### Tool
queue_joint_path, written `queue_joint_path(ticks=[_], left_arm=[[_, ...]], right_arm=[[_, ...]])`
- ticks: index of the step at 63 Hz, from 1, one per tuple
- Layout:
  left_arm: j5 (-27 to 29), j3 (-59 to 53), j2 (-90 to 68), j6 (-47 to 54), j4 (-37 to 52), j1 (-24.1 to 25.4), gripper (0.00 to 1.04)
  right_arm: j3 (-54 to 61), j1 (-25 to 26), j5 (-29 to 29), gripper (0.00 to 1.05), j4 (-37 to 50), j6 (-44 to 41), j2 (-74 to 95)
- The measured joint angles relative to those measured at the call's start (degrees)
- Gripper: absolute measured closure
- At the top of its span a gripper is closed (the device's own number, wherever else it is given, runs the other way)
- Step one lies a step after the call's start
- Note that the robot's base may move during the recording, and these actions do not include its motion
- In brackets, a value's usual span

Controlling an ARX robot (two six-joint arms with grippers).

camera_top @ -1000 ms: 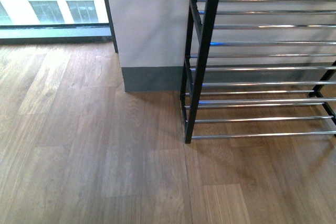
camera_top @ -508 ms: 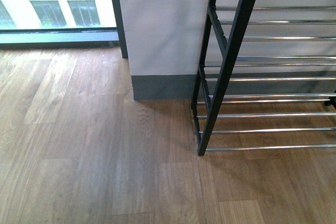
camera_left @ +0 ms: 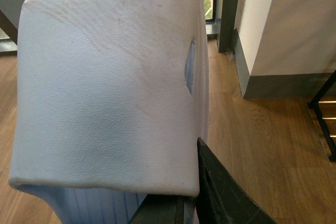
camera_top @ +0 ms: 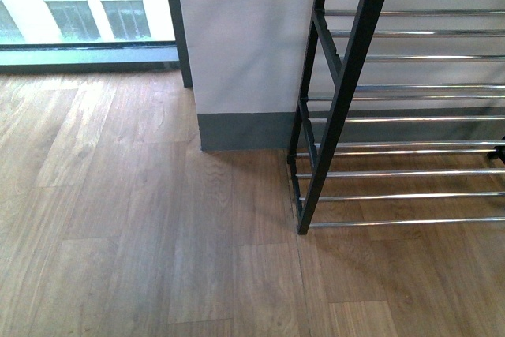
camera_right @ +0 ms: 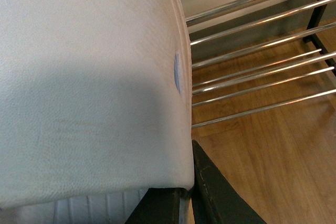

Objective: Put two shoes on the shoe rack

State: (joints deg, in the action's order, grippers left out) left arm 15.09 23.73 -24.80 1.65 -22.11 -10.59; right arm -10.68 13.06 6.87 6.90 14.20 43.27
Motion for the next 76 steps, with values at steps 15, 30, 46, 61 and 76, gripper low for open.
queue_joint_path(ticks=[15,30,46,61,76], left_arm=[[0.0,0.0,0.0,0.0,0.0,0.0,1.03],[0.0,0.0,0.0,0.0,0.0,0.0,1.03],[0.0,0.0,0.0,0.0,0.0,0.0,1.03],[0.0,0.0,0.0,0.0,0.0,0.0,1.03],[0.0,0.0,0.0,0.0,0.0,0.0,1.03]], right_arm=[[0.0,0.0,0.0,1.03,0.0,0.0,0.0],[0.1,0.0,0.0,1.03,0.0,0.0,0.0],[0.0,0.0,0.0,1.03,0.0,0.0,0.0],[0.0,0.0,0.0,1.03,0.0,0.0,0.0],[0.0,0.0,0.0,1.03,0.0,0.0,0.0]])
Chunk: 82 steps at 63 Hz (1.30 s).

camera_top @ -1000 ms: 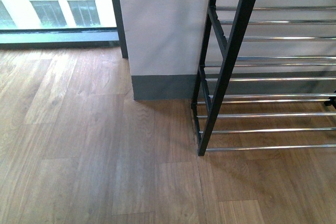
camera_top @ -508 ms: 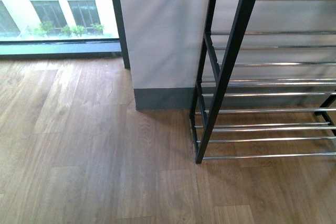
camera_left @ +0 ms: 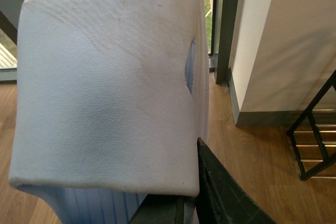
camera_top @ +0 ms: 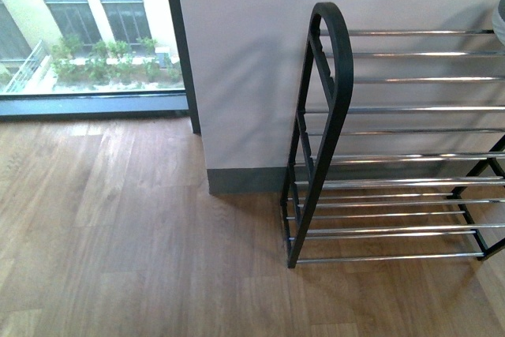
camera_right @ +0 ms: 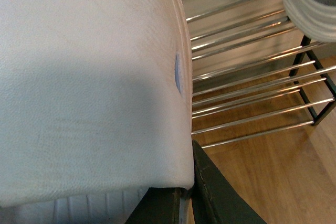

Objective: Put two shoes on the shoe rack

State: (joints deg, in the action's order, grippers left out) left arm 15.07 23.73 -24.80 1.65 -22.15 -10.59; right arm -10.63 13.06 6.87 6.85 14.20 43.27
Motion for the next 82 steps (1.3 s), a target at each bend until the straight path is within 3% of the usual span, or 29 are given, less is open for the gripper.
queue_joint_path(ticks=[30,36,38,53,82], left_arm=[[0.0,0.0,0.0,0.0,0.0,0.0,1.03],[0.0,0.0,0.0,0.0,0.0,0.0,1.03],[0.0,0.0,0.0,0.0,0.0,0.0,1.03],[0.0,0.0,0.0,0.0,0.0,0.0,1.03],[0.0,0.0,0.0,0.0,0.0,0.0,1.03]], right_arm=[[-0.1,0.0,0.0,1.03,0.0,0.0,0.0],[5.2,-1.1,-0.5,1.03,19.7,-6.3,0.7],[4.9,-1.9,-1.5,1.03,21.3,-7.5,0.7],[-3.1,-8.0,-6.3,1.03,19.1,-13.5,10.6],[-24.7,-11.6,-9.2,1.03,13.8,-22.8,45.2]])
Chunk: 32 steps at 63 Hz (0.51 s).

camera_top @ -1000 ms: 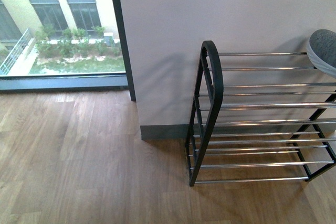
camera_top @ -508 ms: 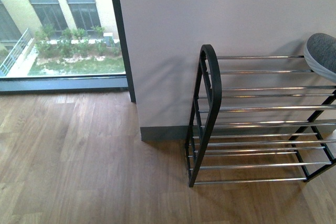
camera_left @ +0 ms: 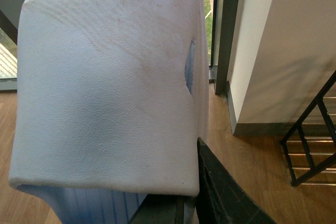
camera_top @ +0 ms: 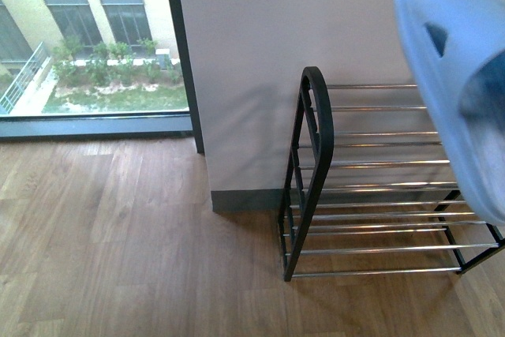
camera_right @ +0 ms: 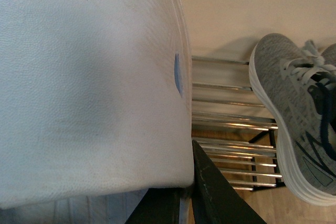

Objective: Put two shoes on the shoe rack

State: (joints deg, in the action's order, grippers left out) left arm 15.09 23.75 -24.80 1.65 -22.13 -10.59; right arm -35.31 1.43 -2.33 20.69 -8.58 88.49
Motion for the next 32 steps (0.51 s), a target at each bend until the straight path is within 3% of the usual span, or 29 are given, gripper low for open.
queue_joint_path(ticks=[16,32], left_arm=[[0.0,0.0,0.0,0.0,0.0,0.0,1.03],[0.0,0.0,0.0,0.0,0.0,0.0,1.03]], right_arm=[[-9.4,0.1,-3.4,1.03,-1.5,-7.1,13.4],[-16.2,3.3,-10.5,1.03,0.2,-14.7,24.2]])
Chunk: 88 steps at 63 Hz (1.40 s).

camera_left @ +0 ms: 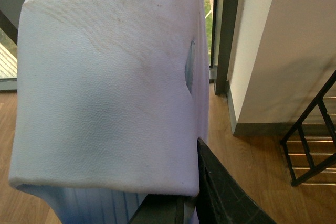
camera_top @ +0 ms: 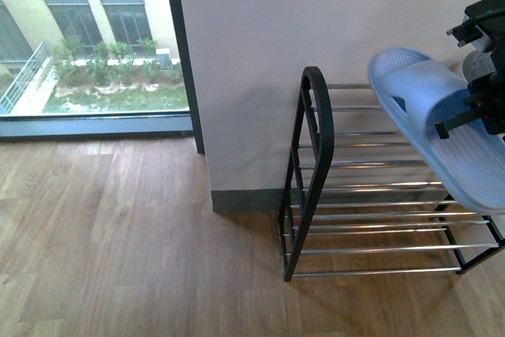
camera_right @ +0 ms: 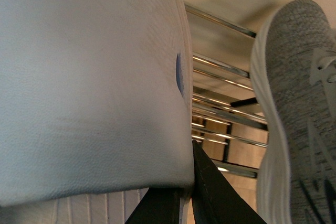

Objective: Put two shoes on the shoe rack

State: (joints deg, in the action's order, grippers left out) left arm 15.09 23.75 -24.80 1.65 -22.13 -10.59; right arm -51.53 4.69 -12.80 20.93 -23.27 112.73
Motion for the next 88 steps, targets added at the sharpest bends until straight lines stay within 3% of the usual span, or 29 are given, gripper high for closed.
queue_joint_path(ticks=[20,40,67,88], left_arm=[[0.0,0.0,0.0,0.0,0.0,0.0,1.03],[0.0,0.0,0.0,0.0,0.0,0.0,1.03],[0.0,0.0,0.0,0.0,0.0,0.0,1.03],[0.0,0.0,0.0,0.0,0.0,0.0,1.03]], right_arm=[[-7.6,3.8,-3.3,1.03,-1.0,-3.8,7.8],[-19.1,6.0,-2.3,1.03,-9.9,5.7,15.4],[-27.9,6.6,-6.8,1.03,-10.9,6.8,20.5],[-26.8,6.9,-6.4,0.54,-7.8,6.8,19.9]])
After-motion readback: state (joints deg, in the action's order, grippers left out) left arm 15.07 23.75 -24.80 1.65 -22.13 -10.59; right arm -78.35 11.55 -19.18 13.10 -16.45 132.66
